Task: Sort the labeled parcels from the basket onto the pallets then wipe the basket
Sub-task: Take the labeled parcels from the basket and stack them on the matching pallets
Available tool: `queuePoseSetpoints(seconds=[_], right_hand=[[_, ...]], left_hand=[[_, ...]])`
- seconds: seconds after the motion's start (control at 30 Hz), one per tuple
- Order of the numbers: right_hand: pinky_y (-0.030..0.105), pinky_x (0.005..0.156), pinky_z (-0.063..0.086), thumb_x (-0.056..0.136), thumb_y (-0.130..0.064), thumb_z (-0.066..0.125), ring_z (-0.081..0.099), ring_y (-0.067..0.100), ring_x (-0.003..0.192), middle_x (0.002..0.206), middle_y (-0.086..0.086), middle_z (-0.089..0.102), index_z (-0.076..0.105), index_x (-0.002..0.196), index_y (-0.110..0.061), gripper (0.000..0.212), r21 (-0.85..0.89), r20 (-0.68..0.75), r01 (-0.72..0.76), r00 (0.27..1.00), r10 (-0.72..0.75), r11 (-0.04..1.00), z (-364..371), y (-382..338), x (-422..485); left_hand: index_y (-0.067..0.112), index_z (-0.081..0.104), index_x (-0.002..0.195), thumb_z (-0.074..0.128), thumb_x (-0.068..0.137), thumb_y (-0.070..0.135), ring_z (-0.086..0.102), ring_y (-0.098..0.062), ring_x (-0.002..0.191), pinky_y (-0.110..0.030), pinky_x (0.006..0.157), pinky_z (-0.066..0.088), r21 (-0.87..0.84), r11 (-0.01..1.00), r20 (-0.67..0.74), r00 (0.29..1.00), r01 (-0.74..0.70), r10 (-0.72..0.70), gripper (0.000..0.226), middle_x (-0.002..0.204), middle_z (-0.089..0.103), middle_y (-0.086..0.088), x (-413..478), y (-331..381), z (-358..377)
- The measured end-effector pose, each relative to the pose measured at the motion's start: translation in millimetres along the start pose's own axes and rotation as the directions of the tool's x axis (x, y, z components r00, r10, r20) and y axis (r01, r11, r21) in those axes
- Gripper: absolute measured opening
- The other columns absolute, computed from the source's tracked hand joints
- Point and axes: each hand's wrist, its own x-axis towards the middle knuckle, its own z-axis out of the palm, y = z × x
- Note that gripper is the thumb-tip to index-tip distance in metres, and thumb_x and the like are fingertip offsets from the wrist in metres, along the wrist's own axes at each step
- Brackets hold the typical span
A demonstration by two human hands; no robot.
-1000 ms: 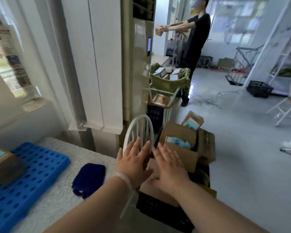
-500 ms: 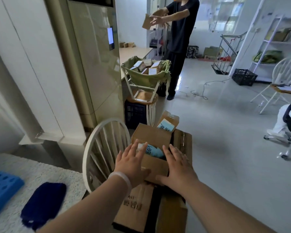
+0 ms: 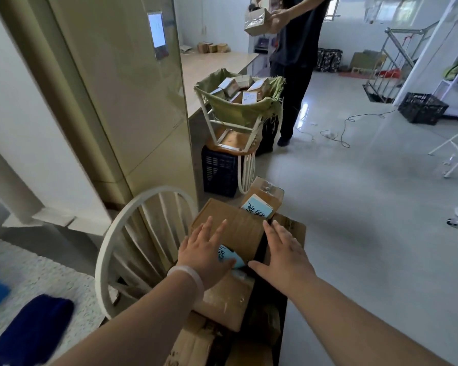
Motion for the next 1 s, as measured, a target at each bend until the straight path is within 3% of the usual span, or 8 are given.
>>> queuePoseSetpoints(seconds=[0.43, 0.53, 0.8, 1.0], right_hand=[[0.042, 0.121, 0.013, 0.088, -0.058, 0.061, 0.001, 0.023, 0.151, 0.165, -0.003, -0.007, -0.007, 0.156, -0.033, 0.099, 0.116, -0.028, -0.111, 0.993, 0.115, 0.987, -27.3, 58.8, 112.4], [0.044, 0.122, 0.013, 0.086, -0.058, 0.062, 0.001, 0.023, 0.151, 0.165, -0.003, -0.008, -0.007, 0.156, -0.033, 0.101, 0.119, -0.018, -0.104, 0.994, 0.107, 0.987, -25.6, 65.3, 140.3], [0.044, 0.121, 0.011, 0.083, -0.054, 0.067, -0.002, 0.02, 0.151, 0.165, -0.003, -0.008, -0.007, 0.155, -0.035, 0.105, 0.126, 0.037, -0.042, 0.999, 0.037, 0.991, -17.2, 77.0, 194.2], [0.042, 0.113, 0.035, 0.084, -0.043, 0.072, 0.032, 0.022, 0.139, 0.155, -0.001, 0.025, 0.016, 0.154, -0.032, 0.091, 0.245, -0.042, -0.009, 0.999, 0.02, 0.969, -12.3, 76.4, 205.0]], left_hand=[[0.042, -0.008, 0.153, 0.052, 0.091, 0.058, 0.001, -0.024, 0.151, -0.049, 0.121, 0.012, -0.037, 0.996, -0.03, 0.996, -0.081, 0.08, 0.088, 0.164, -0.006, 0.003, 130.6, 58.6, -6.1], [0.044, -0.011, 0.151, 0.054, 0.09, 0.058, 0.002, -0.022, 0.151, -0.046, 0.12, 0.012, -0.069, 0.997, -0.013, 0.999, -0.037, 0.036, 0.091, 0.164, -0.006, 0.006, 158.7, 58.4, 2.7], [0.044, -0.014, 0.15, 0.056, 0.093, 0.043, 0.024, -0.019, 0.146, -0.044, 0.114, 0.033, -0.166, 0.981, -0.015, 0.995, -0.096, 0.095, 0.09, 0.164, 0.002, 0.01, 189.6, 52.8, 24.3], [0.05, -0.013, 0.149, 0.057, 0.092, 0.032, 0.032, -0.017, 0.142, -0.038, 0.112, 0.035, -0.275, 0.954, -0.066, 0.992, -0.12, 0.106, 0.091, 0.163, 0.005, 0.013, 188.6, 47.0, 30.4]])
